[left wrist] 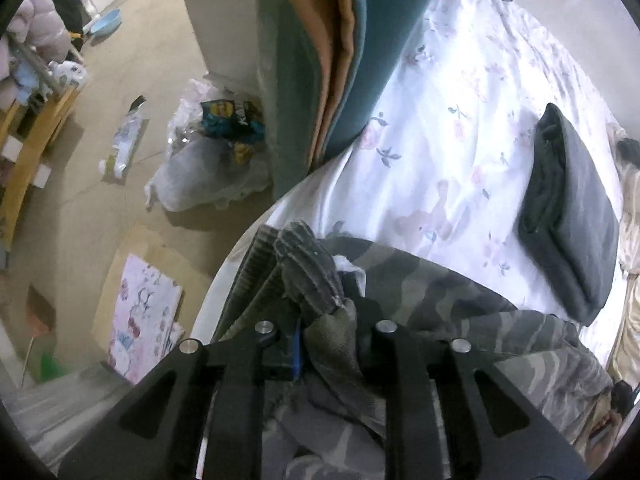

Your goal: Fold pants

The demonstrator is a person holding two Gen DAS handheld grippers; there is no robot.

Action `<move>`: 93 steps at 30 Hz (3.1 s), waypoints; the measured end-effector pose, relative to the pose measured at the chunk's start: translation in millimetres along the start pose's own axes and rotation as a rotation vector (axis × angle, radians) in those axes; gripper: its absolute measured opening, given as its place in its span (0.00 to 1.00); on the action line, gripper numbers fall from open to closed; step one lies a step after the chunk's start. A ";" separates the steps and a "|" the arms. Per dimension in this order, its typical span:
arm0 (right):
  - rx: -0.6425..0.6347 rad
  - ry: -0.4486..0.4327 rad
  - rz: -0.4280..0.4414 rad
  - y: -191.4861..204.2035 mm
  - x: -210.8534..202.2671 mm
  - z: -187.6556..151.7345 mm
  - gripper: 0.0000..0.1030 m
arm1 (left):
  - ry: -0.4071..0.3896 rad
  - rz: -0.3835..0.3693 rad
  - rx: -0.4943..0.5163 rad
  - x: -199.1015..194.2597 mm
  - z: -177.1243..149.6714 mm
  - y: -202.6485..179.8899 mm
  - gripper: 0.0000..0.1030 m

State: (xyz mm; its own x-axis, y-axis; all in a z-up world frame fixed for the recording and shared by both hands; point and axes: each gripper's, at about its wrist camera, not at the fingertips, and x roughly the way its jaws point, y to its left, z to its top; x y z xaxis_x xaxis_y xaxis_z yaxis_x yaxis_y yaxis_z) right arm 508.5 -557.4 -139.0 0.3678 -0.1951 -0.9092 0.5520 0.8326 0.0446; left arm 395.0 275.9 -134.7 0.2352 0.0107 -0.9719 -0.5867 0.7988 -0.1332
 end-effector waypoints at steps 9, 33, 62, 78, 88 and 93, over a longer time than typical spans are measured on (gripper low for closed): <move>-0.207 -0.125 -0.035 29.4 -47.4 -13.4 0.67 | -0.242 -0.087 -0.010 -53.3 -8.8 29.4 0.90; -1.200 0.162 0.873 558.0 -208.5 -393.1 0.74 | -0.138 -0.048 0.343 -49.0 -70.3 116.9 0.90; -1.579 0.188 1.094 525.3 -296.1 -413.6 0.07 | -0.115 -0.713 0.845 -28.8 -67.8 71.1 0.17; -1.582 -0.069 0.576 611.3 -173.5 -478.9 0.03 | 0.136 -0.538 0.397 16.0 -53.0 93.0 0.29; -1.007 -0.013 0.695 413.4 -192.7 -381.7 0.04 | -0.265 -0.278 0.424 -65.7 -79.5 96.7 0.51; -0.788 0.039 0.573 305.6 -144.6 -319.5 0.25 | -0.216 -0.278 0.634 -57.7 -103.7 31.1 0.51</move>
State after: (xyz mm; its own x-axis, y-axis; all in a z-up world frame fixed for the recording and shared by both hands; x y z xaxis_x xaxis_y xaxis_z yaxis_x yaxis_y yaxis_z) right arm 384.9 -109.2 -126.0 0.3919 0.3528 -0.8497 -0.3664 0.9070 0.2076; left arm 282.7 237.7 -102.9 0.4962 -0.1772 -0.8499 0.0639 0.9838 -0.1678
